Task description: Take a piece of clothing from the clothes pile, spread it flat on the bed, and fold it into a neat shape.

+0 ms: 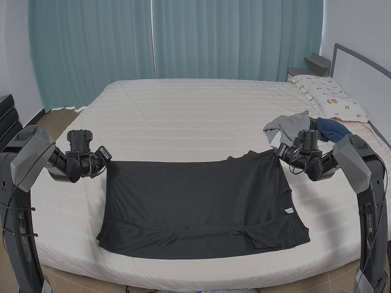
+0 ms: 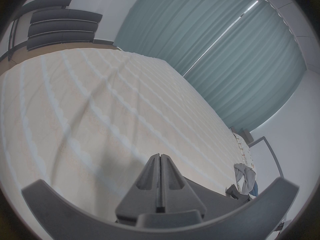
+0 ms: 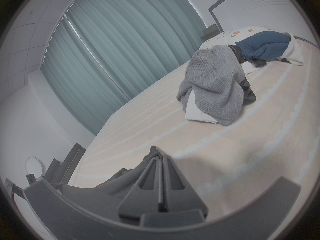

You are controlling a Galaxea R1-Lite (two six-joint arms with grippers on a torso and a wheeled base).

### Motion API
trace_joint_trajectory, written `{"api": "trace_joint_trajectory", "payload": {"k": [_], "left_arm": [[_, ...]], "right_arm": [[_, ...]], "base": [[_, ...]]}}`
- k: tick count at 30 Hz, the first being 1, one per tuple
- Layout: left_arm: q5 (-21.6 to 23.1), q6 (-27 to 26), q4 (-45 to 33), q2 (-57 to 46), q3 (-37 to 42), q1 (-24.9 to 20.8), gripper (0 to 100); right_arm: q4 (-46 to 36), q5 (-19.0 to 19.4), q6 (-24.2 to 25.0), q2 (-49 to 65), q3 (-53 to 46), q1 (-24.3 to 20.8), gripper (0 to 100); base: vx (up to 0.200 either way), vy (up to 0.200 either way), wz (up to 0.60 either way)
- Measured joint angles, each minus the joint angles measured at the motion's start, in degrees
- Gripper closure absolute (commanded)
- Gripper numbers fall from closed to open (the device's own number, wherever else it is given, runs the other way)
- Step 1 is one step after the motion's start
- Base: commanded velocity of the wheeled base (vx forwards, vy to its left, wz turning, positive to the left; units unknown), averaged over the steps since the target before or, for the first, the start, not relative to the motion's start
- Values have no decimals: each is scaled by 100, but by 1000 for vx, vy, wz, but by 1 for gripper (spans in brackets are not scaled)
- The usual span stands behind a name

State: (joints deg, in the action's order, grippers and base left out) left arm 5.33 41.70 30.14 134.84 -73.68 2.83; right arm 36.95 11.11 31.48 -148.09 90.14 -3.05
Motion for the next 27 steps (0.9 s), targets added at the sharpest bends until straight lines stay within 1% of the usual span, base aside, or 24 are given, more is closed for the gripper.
{"api": "trace_joint_trajectory", "payload": {"k": [10, 16, 19, 27], "left_arm": [[41, -161, 44, -282, 522, 22, 100], [46, -336, 54, -479, 780, 69, 100], [48, -467, 60, -568, 963, 119, 100], [50, -809, 68, -725, 1547, 177, 100]], "right_arm": [[77, 323, 13, 549, -948, 84, 100], [484, 439, 9, 890, -1625, 104, 100], [561, 496, -17, 1052, -1988, 99, 100], [638, 575, -413, 1428, -3040, 96, 100]], "base": [[0, 0, 0], [0, 0, 0], [0, 0, 0], [0, 0, 0]]}}
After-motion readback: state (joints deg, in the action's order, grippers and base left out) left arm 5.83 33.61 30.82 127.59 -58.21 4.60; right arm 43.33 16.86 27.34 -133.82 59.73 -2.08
